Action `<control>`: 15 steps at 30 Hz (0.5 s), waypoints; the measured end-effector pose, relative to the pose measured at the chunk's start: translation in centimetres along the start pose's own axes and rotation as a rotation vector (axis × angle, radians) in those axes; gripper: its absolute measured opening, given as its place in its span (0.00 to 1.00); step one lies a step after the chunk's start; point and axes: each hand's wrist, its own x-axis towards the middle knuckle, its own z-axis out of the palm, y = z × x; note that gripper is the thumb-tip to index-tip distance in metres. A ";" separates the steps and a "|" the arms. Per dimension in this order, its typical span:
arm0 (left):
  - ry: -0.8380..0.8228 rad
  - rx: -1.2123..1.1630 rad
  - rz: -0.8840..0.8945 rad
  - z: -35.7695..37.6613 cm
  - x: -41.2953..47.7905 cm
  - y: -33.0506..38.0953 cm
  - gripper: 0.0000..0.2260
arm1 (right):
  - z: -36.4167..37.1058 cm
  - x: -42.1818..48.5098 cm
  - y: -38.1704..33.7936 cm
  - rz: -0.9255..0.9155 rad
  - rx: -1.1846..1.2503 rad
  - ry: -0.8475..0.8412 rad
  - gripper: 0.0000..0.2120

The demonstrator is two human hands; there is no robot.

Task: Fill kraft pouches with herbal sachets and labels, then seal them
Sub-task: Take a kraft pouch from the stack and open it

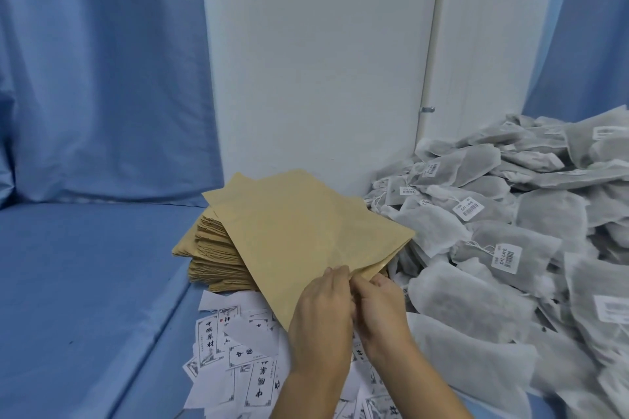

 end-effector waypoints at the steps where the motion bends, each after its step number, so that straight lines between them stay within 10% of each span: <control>1: -0.009 -0.046 -0.012 -0.1 0.0 -0.3 0.23 | 0.0 0.0 0.1 -0.004 -0.014 0.006 0.19; 10: 0.070 -0.005 0.118 -0.7 0.0 -1.4 0.28 | -0.3 0.0 -0.9 0.070 0.094 0.003 0.06; 15: 0.130 0.019 -0.140 -1.4 0.2 -4.5 0.34 | -1.4 1.0 -2.0 0.049 0.258 0.166 0.09</control>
